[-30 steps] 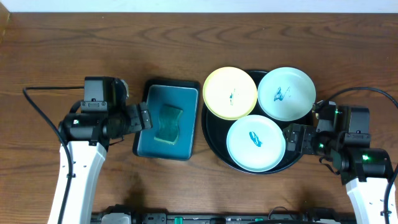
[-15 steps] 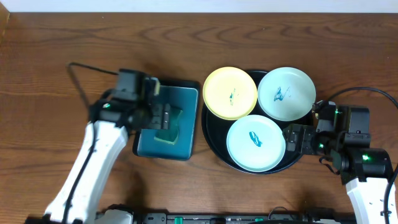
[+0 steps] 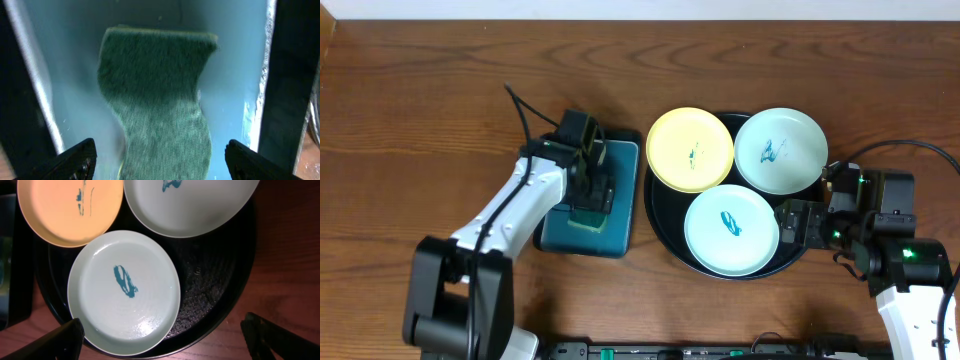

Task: Clean dirty plates on tray and stack at the side
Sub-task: 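Move the left gripper over the green sponge in the blue tray, then lower the left gripper and grasp the green sponge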

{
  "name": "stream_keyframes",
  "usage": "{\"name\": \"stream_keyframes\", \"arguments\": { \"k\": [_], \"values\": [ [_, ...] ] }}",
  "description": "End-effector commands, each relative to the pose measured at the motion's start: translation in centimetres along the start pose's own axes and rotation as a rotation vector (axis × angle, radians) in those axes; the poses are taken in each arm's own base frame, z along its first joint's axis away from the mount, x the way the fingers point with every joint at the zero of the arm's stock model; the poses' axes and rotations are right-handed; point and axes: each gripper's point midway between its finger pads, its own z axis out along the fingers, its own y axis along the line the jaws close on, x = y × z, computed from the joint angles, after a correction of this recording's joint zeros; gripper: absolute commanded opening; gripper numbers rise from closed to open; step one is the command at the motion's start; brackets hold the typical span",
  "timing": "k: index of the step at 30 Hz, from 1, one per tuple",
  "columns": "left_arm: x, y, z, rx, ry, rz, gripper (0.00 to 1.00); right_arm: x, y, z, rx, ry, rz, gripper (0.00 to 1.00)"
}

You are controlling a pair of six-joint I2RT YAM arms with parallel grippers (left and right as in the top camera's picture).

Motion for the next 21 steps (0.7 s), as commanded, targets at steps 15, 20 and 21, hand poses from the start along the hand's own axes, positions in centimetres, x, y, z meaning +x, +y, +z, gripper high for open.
{"name": "stream_keyframes", "arguments": {
  "k": [15,20,21],
  "values": [
    [-0.7,0.1,2.9,-0.021,0.037,-0.104,0.74,-0.5,0.4,-0.4,-0.012,-0.012,-0.017,0.99],
    [-0.8,0.1,2.9,-0.02,0.032,-0.107,0.74,-0.4,0.4,-0.4,-0.011,-0.009,-0.017,0.99],
    [-0.9,0.1,2.9,-0.02,0.03,-0.107,0.74,-0.4,0.4,-0.4,-0.012,-0.008,-0.017,0.99]
  ]
}}
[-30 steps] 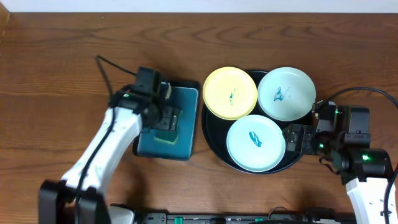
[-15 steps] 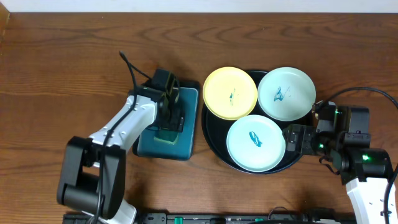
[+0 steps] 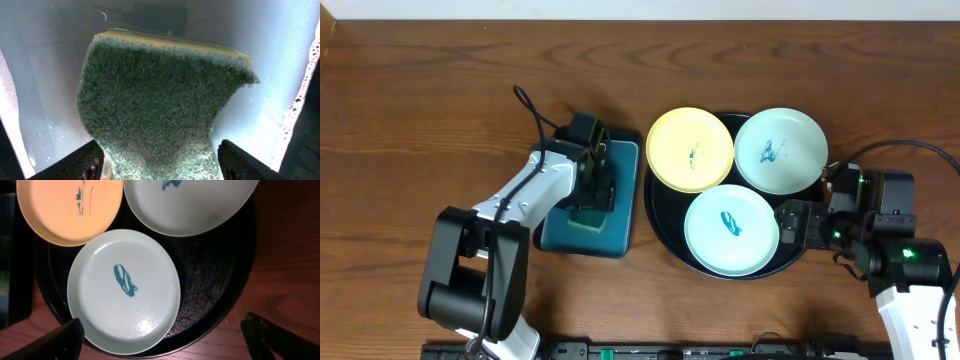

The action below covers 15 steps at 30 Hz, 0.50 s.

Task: Clean dirty plates on tray and stack at the side
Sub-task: 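Lower the left gripper and grasp the green sponge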

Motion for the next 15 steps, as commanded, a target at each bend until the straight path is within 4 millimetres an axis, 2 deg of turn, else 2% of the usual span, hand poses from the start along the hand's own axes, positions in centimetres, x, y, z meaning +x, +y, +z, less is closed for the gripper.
{"name": "stream_keyframes", "arguments": {
  "k": [1,9,15],
  "values": [
    [-0.84,-0.13,-0.06,-0.005,-0.016,-0.013,0.74,-0.49,0.41,-0.41,-0.012,-0.014,-0.018,0.99],
    [-1.17,-0.19,-0.05,-0.002,-0.03,-0.073,0.72,-0.49,0.41,-0.41,-0.012,-0.013,-0.018,0.99],
    [-0.25,0.03,0.55,-0.007,-0.008,-0.074,0.69,-0.47,0.41,-0.41,-0.012,-0.013,-0.017,0.99]
  ]
}}
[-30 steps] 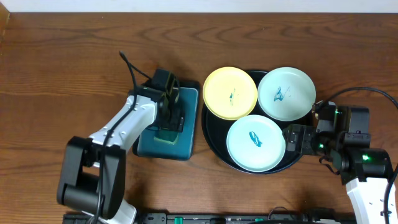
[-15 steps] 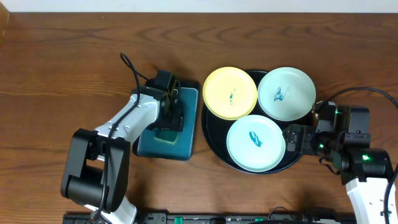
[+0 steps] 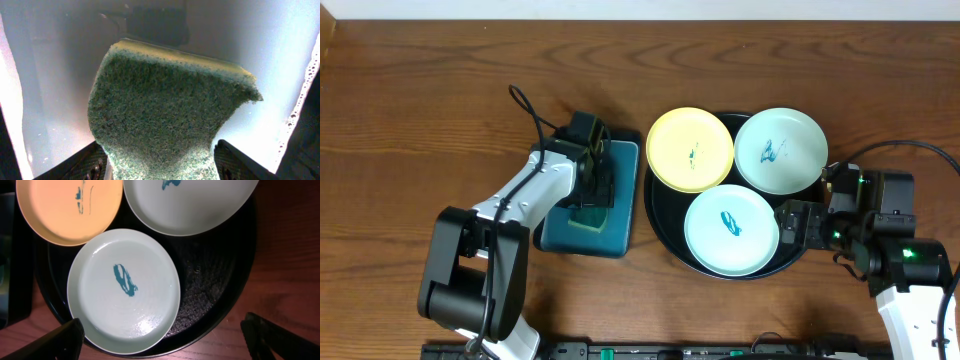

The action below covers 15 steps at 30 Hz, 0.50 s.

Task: Clean dirty plates on tray and stack at the side
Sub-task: 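Lower the left gripper and grasp the green sponge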

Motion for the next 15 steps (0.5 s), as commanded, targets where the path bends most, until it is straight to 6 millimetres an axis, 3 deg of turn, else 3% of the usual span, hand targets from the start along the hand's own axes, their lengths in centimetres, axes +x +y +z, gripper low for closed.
{"name": "stream_keyframes", "arguments": {
  "k": [1,4,9,15],
  "values": [
    [0.51,0.15,0.69,-0.01,0.019,-0.014,0.69,-0.5,0.42,-0.41,-0.012,-0.014,-0.018,0.99],
    [0.83,0.25,0.88,-0.013,0.026,-0.015,0.64,-0.51,0.41,-0.41,-0.012,-0.014,-0.018,0.99],
    [0.73,0.22,0.88,-0.012,0.022,-0.014,0.42,-0.48,0.41,-0.41,-0.012,-0.013,-0.018,0.99],
    [0.75,0.23,0.88,-0.012,0.023,-0.014,0.34,-0.48,0.41,-0.41,-0.012,-0.013,-0.018,0.99]
  ]
}}
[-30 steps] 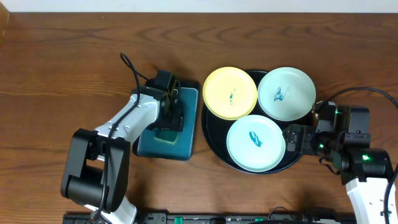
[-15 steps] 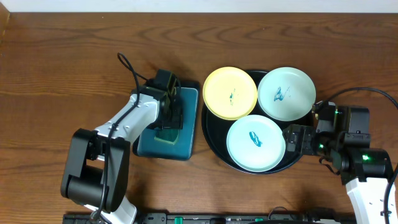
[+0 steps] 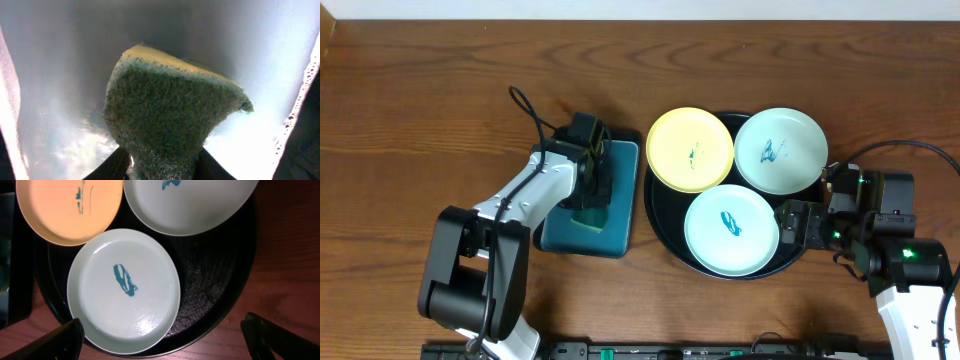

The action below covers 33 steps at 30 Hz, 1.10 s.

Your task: Clean dirty plates on tray and stack at the side

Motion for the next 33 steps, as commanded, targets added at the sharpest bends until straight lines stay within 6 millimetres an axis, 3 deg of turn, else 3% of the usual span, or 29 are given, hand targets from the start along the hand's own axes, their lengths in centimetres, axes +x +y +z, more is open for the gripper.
{"name": "stream_keyframes", "arguments": {
  "k": [1,3,7,11,18,21,33],
  "values": [
    [0.7,0.3,0.7,-0.014,0.027,0.003,0.33,-0.5,0.4,-0.4,-0.012,-0.013,-0.018,0.99],
    [0.7,0.3,0.7,-0.014,0.027,0.003,0.28,-0.5,0.4,-0.4,-0.012,-0.013,-0.018,0.99],
    [0.8,0.3,0.6,-0.015,0.03,0.003,0.08,-0.4,0.4,-0.4,-0.011,-0.011,-0.017,0.99],
    [0.5,0.2,-0.6,-0.011,0.011,0.004,0.07,-0.4,0.4,-0.4,-0.011,-0.011,-0.017,0.99],
    [-2.0,-0.7,-5.1,0.027,-0.133,0.01,0.07,-0.4,0.4,-0.4,-0.011,-0.011,-0.017,0.99],
    [-2.1,-0.8,-5.8,0.033,-0.151,0.011,0.07,-0.4,0.4,-0.4,-0.011,-0.011,-0.017,0.99],
    [-0.2,-0.2,-1.5,0.012,-0.033,0.006,0.09,-0.3,0.4,-0.4,-0.01,-0.004,-0.016,0.99]
  ]
}}
